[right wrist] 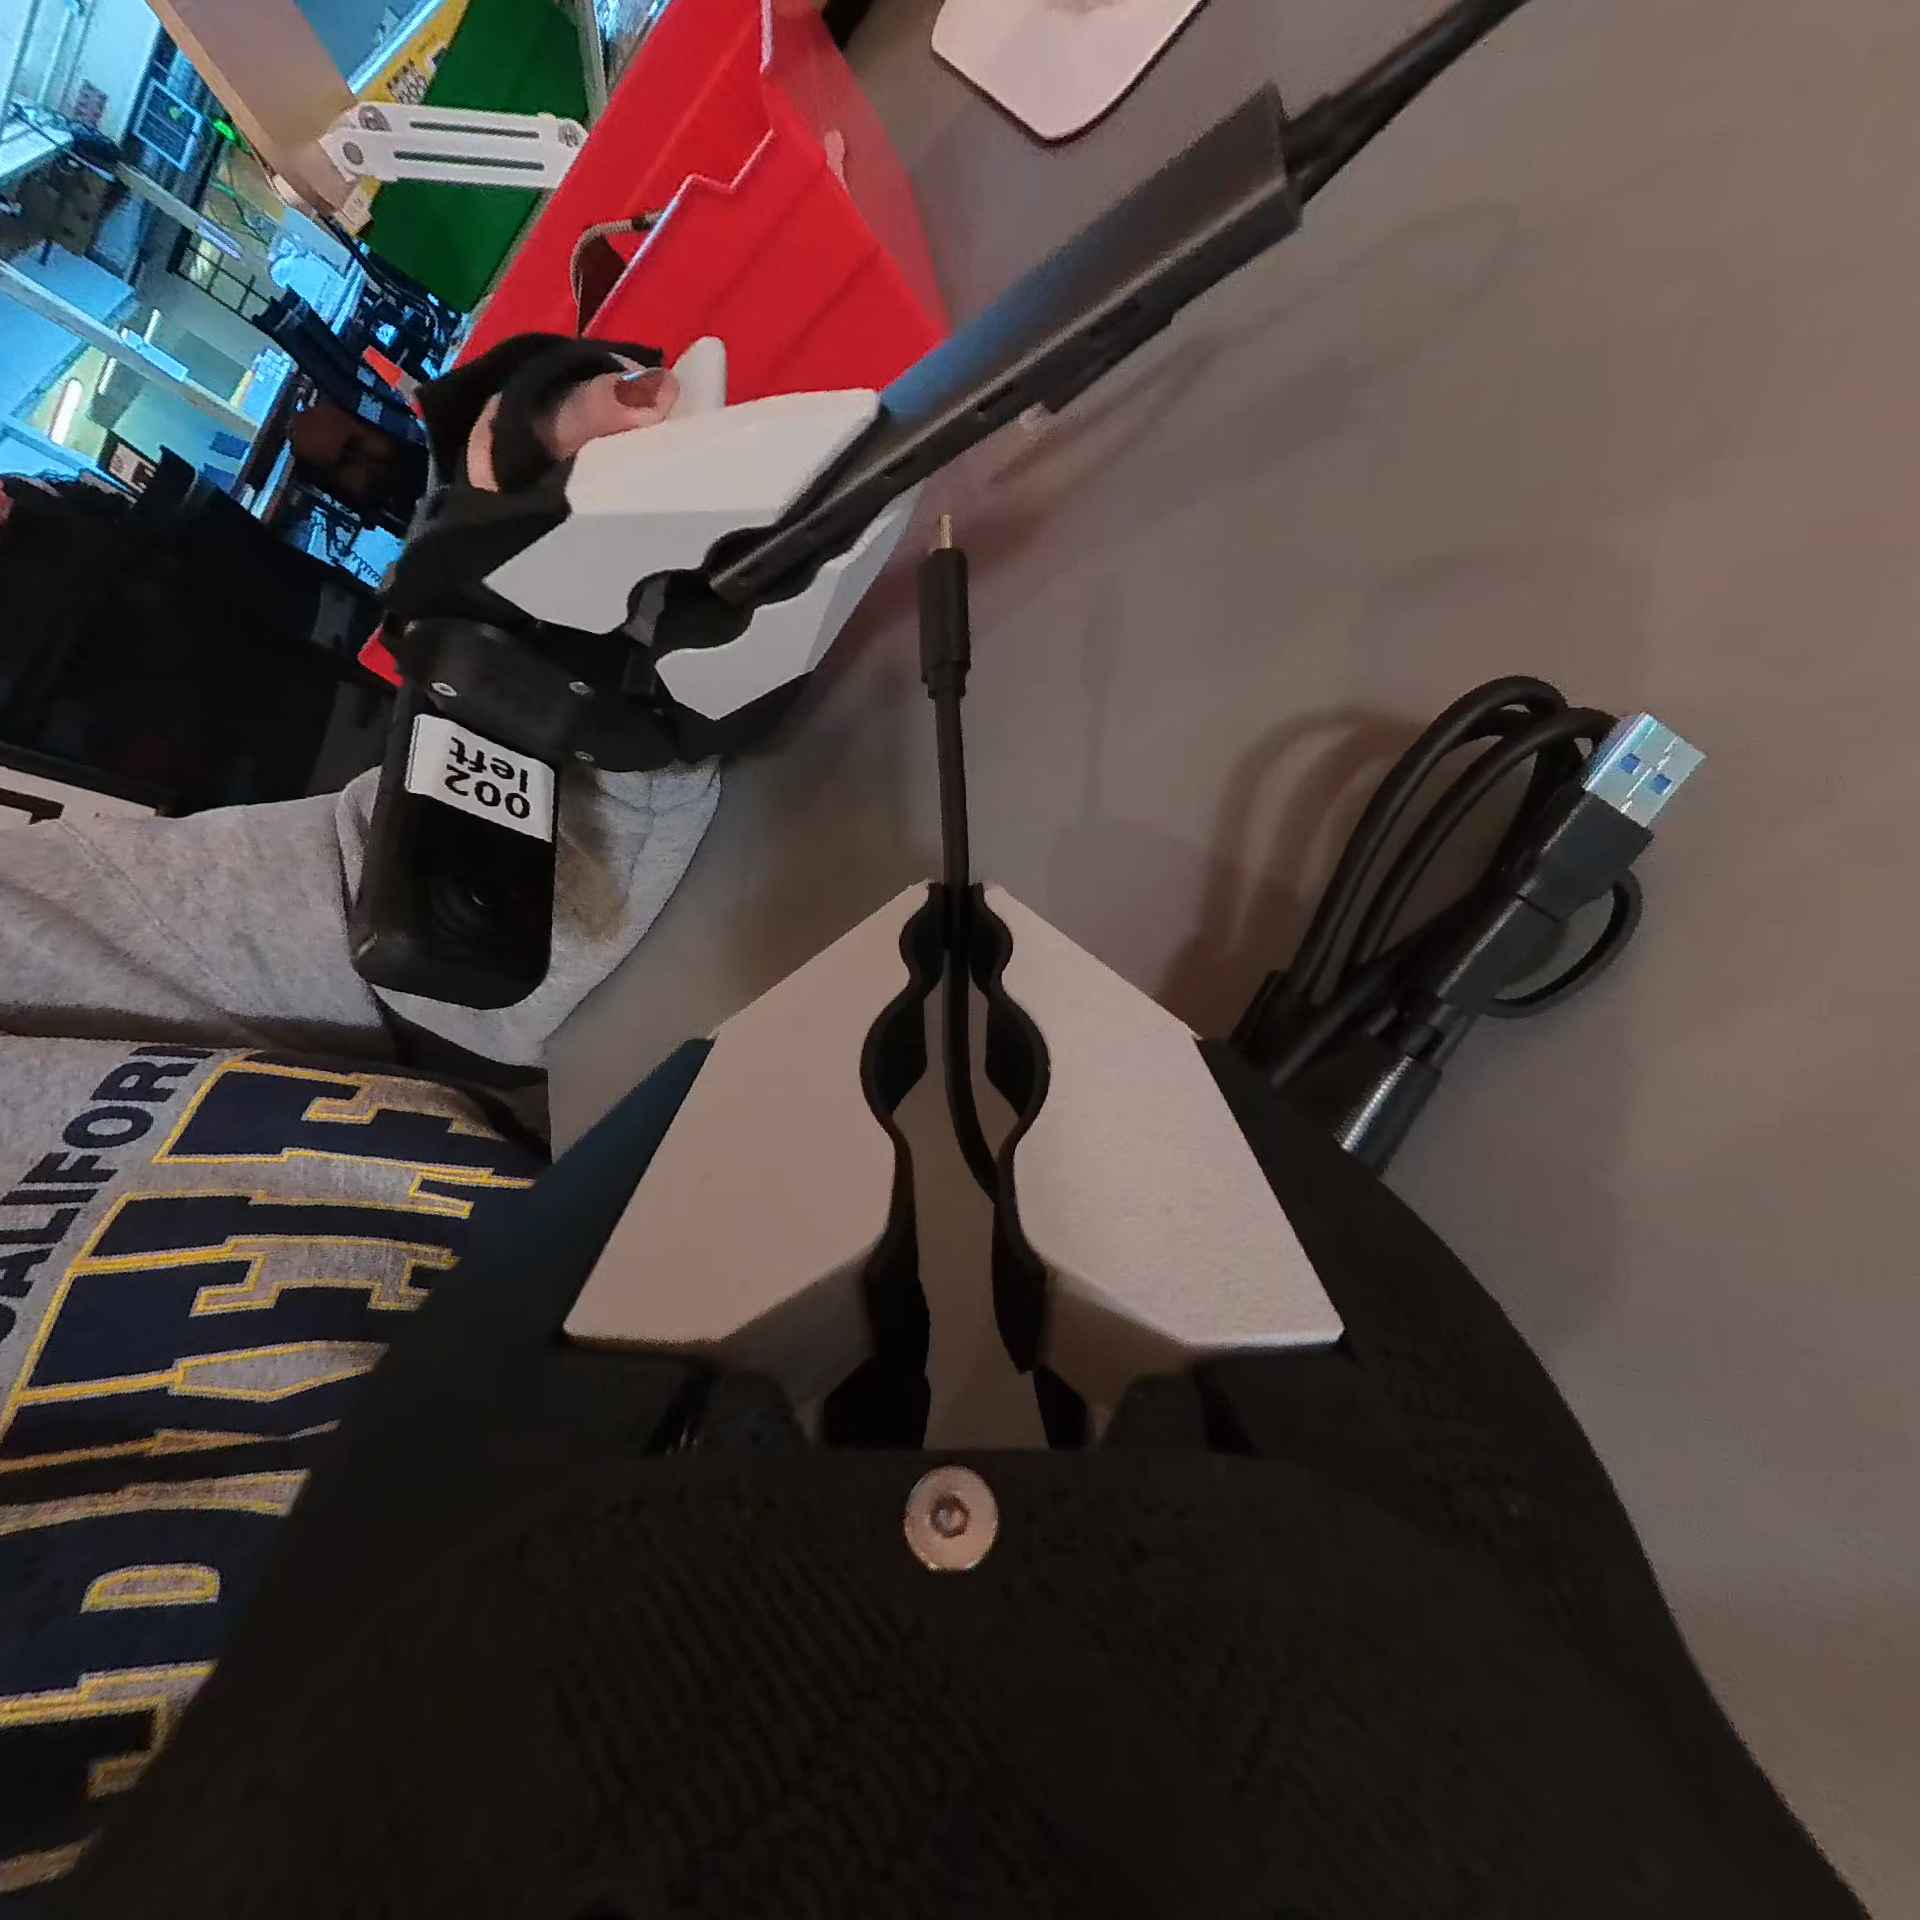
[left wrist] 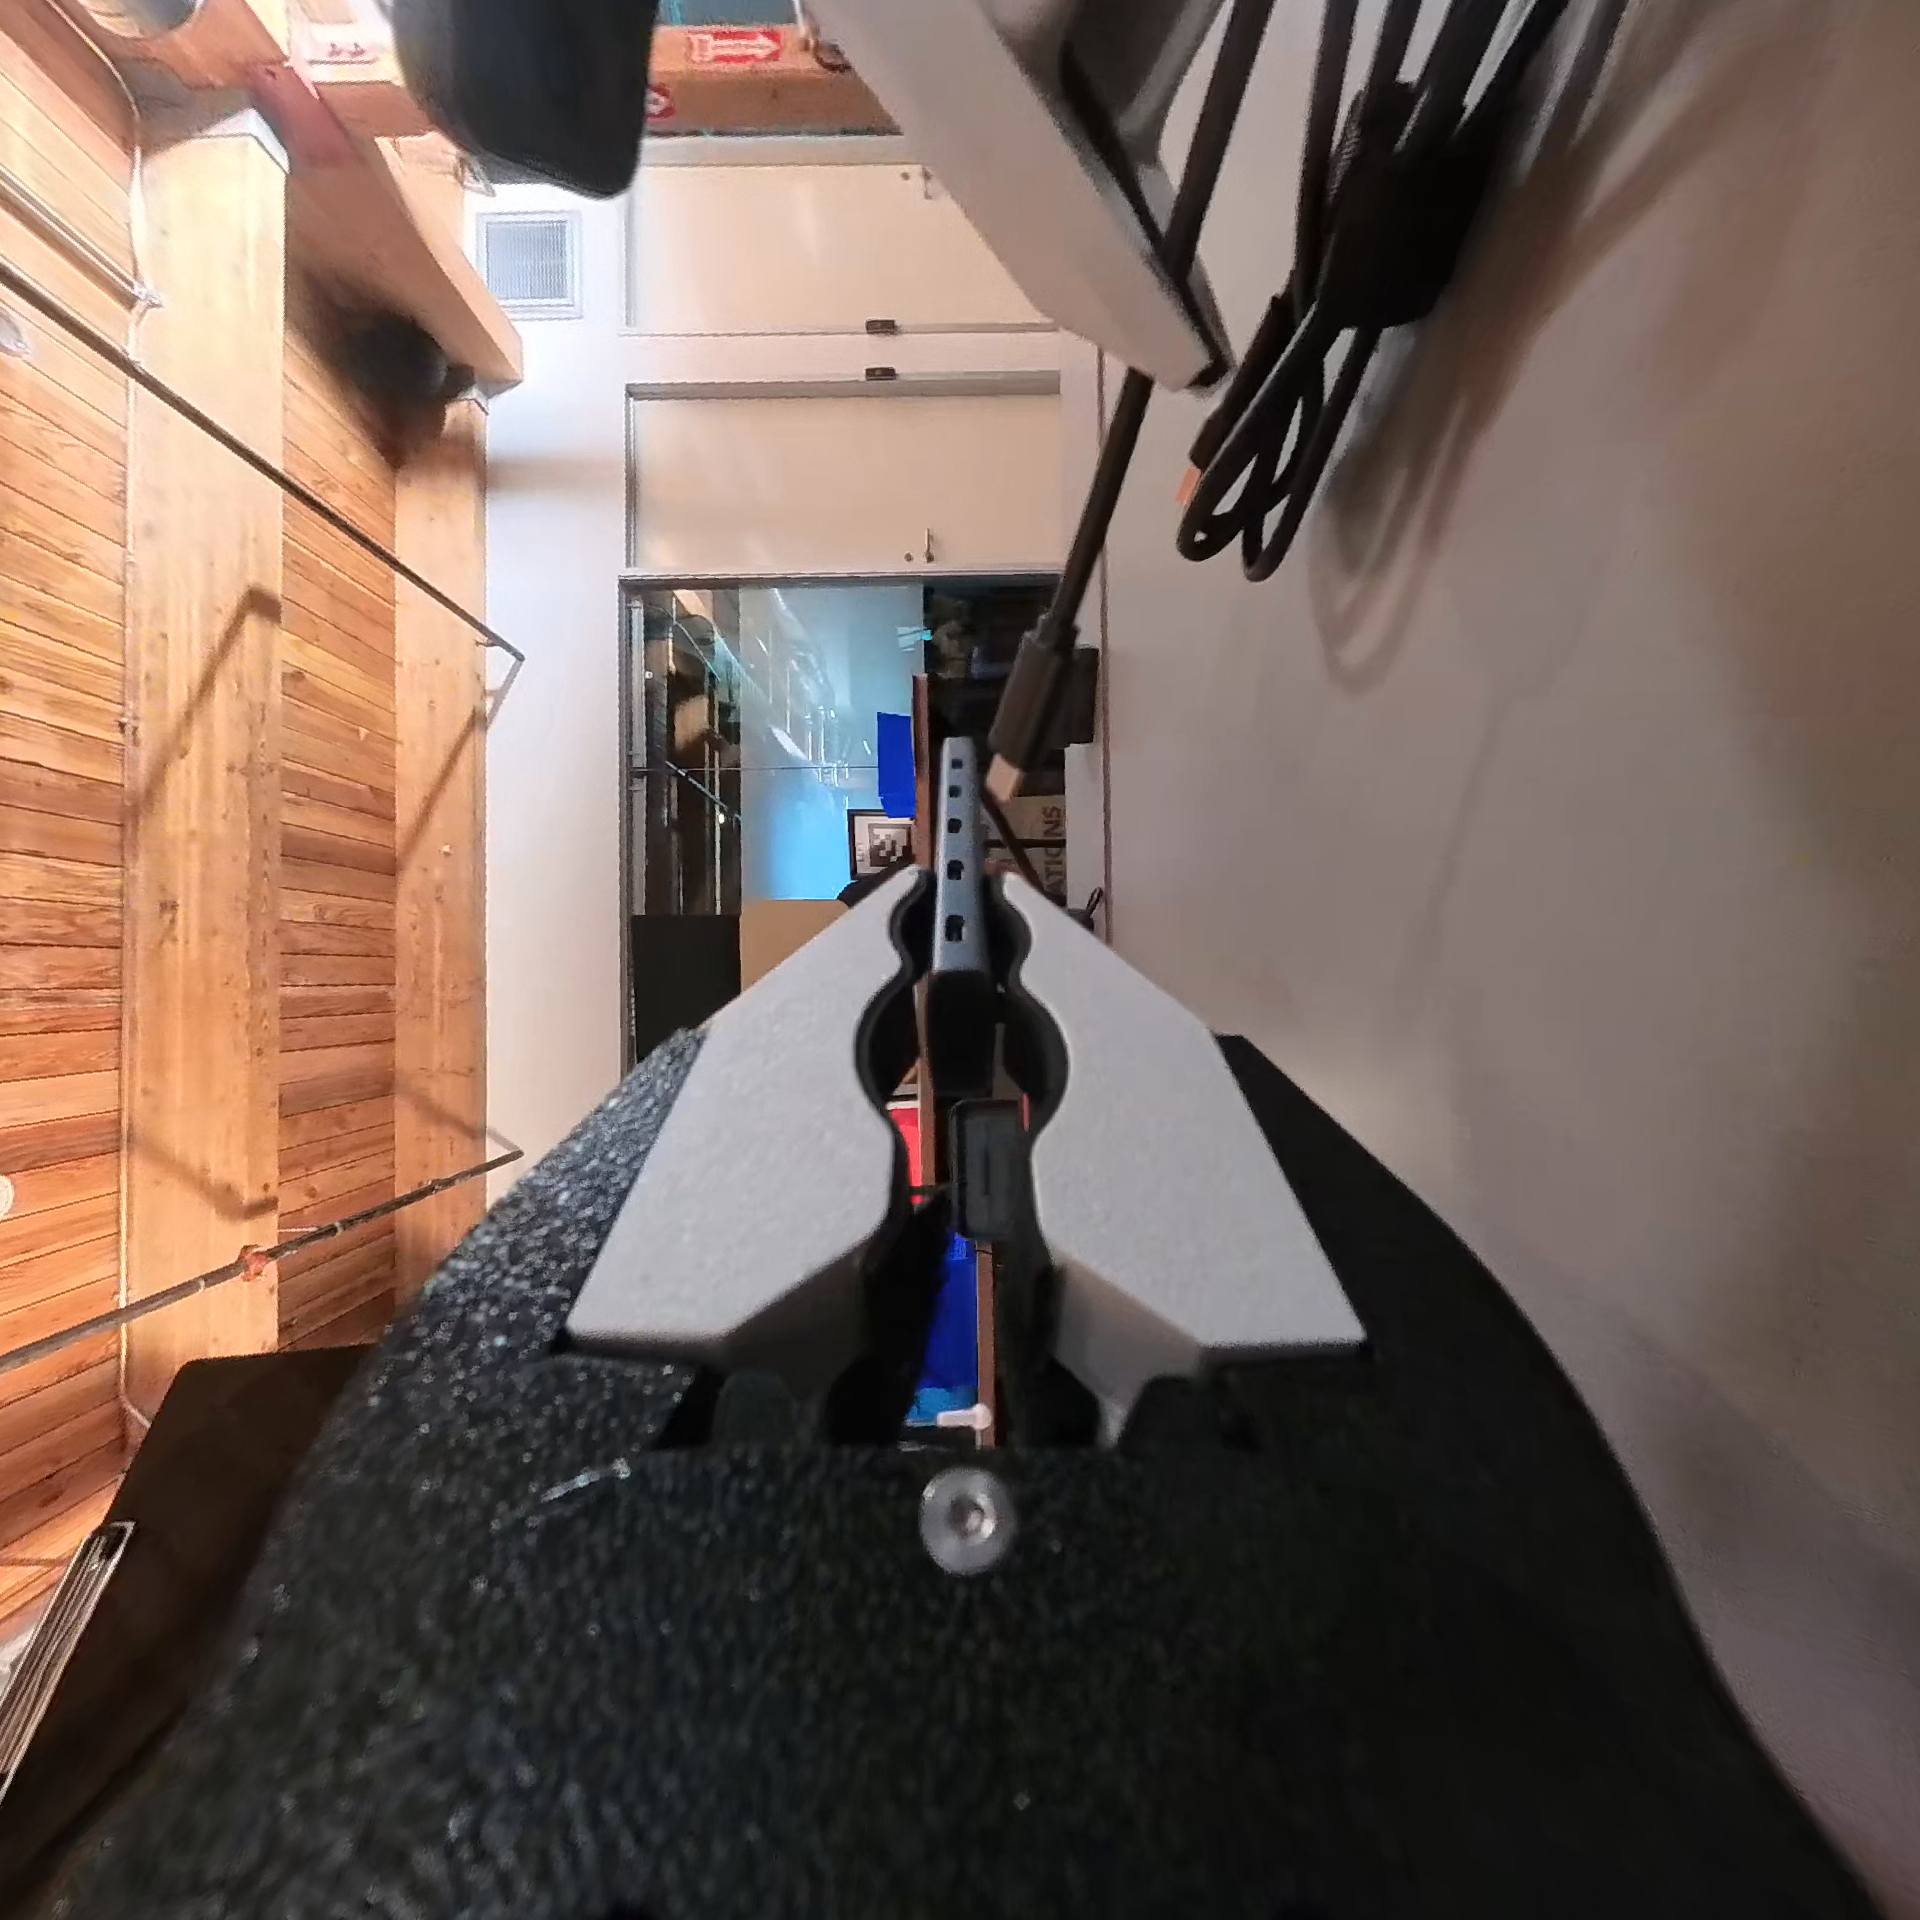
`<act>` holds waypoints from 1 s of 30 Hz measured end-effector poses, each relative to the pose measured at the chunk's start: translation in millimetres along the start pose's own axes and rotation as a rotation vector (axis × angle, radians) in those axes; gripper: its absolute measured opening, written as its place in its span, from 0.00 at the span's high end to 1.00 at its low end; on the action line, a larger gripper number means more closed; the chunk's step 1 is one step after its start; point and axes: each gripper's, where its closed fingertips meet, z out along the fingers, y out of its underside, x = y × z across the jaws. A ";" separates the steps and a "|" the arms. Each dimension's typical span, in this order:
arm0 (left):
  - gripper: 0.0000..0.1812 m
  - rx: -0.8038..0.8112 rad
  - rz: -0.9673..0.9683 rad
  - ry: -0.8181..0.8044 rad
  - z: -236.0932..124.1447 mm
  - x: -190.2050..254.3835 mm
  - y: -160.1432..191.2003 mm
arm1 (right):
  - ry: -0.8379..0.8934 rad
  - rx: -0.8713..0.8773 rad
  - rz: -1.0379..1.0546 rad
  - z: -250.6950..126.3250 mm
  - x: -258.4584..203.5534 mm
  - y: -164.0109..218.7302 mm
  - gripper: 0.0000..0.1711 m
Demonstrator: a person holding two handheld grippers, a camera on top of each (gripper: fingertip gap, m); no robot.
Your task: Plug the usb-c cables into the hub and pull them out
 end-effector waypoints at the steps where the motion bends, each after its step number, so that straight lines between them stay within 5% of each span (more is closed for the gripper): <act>1: 0.96 0.004 0.000 0.015 -0.3 2.2 -1.0 | -0.001 0.000 -0.008 0.2 -0.7 -0.3 0.99; 14: 0.96 0.029 -0.049 0.062 -1.6 8.6 -4.8 | 0.011 0.007 -0.062 5.5 -1.2 -2.7 0.99; 30: 0.96 0.031 -0.088 0.093 0.2 12.1 -5.6 | 0.345 0.123 -0.581 23.0 1.3 -33.2 0.91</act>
